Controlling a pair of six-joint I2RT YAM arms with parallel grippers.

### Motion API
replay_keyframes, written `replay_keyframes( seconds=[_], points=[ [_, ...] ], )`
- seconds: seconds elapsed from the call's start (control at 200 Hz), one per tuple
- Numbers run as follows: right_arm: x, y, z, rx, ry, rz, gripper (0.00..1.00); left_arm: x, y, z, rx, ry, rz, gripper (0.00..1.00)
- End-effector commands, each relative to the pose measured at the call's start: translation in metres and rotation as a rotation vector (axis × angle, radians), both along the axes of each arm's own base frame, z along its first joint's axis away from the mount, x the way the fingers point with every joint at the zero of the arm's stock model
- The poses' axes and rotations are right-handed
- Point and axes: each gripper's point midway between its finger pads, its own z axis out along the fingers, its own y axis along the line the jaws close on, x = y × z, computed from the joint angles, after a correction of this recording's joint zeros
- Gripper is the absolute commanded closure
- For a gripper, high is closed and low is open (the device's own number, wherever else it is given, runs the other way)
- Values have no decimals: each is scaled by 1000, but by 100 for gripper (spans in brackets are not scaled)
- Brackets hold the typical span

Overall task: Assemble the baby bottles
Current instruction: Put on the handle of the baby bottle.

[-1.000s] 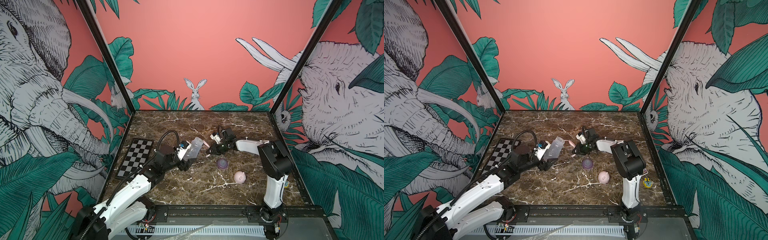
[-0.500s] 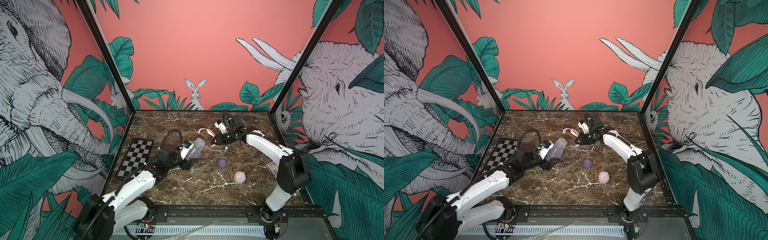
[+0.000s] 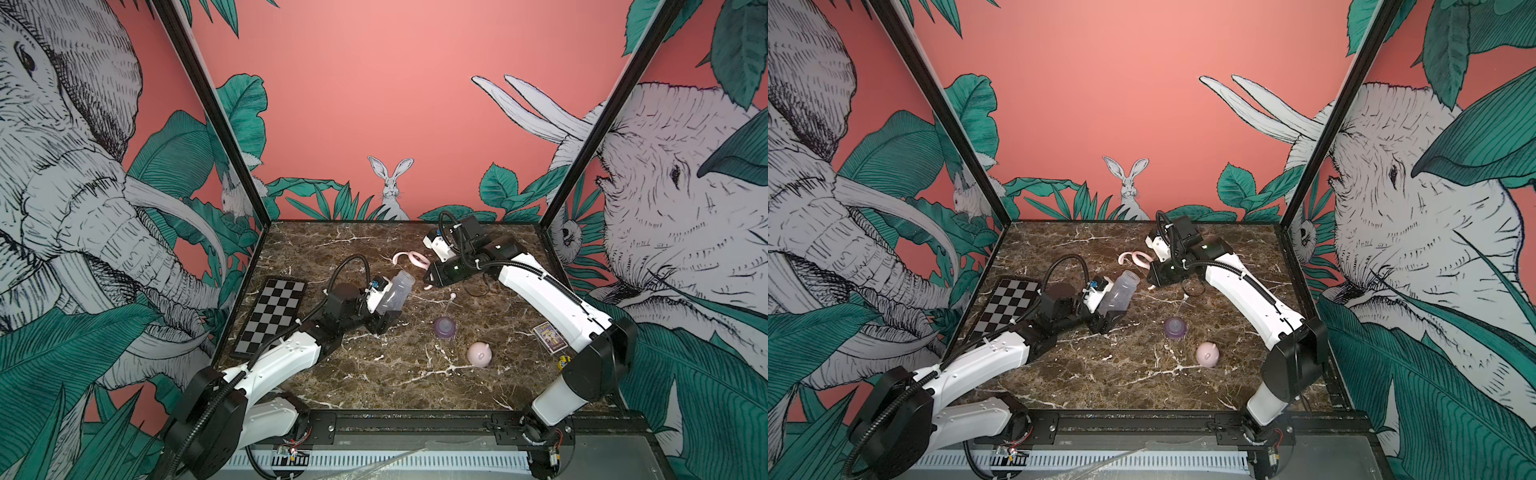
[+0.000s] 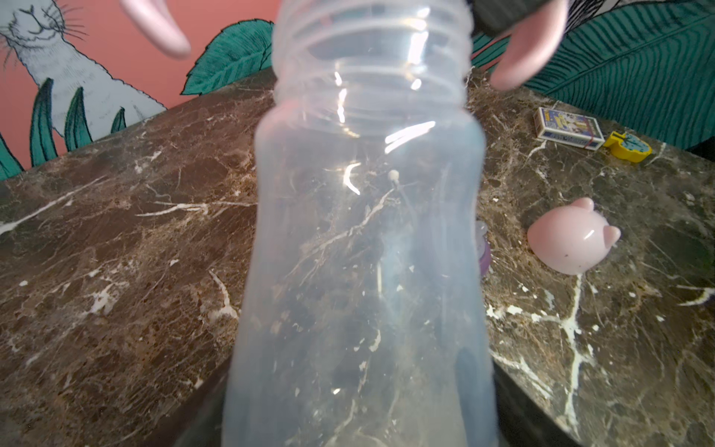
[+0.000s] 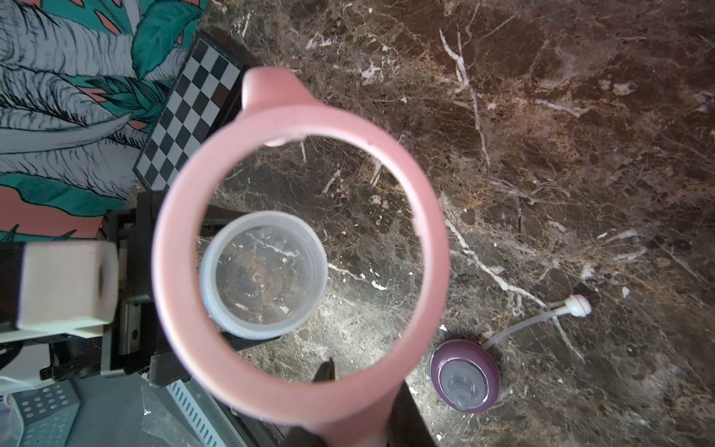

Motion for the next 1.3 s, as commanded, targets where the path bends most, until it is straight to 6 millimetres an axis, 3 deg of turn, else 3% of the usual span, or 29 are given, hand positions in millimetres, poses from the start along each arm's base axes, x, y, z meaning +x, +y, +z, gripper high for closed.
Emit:
replay_keyframes(
  seconds=[0.0,0.335,0.54,0.765,1.155,1.295],
  points=[
    [-8,-7,-6,-98,1,15,79,8,-9,34,-71,-99,-11,45],
    [-23,17,-3,-77,6,48,78,11,-12,39,-89,-112,-13,45],
    [-16,24,5,-48,-24,6,79,10,-13,40,-92,-114,-18,45],
    [-22,37,7,-32,-11,42,78,11,-11,46,-118,-132,-1,45],
    [-26,41,3,-75,-37,68,78,12,-16,57,-143,-169,-16,45],
    [-25,37,14,-89,-67,87,77,8,-15,57,-136,-178,-26,45]
  ],
)
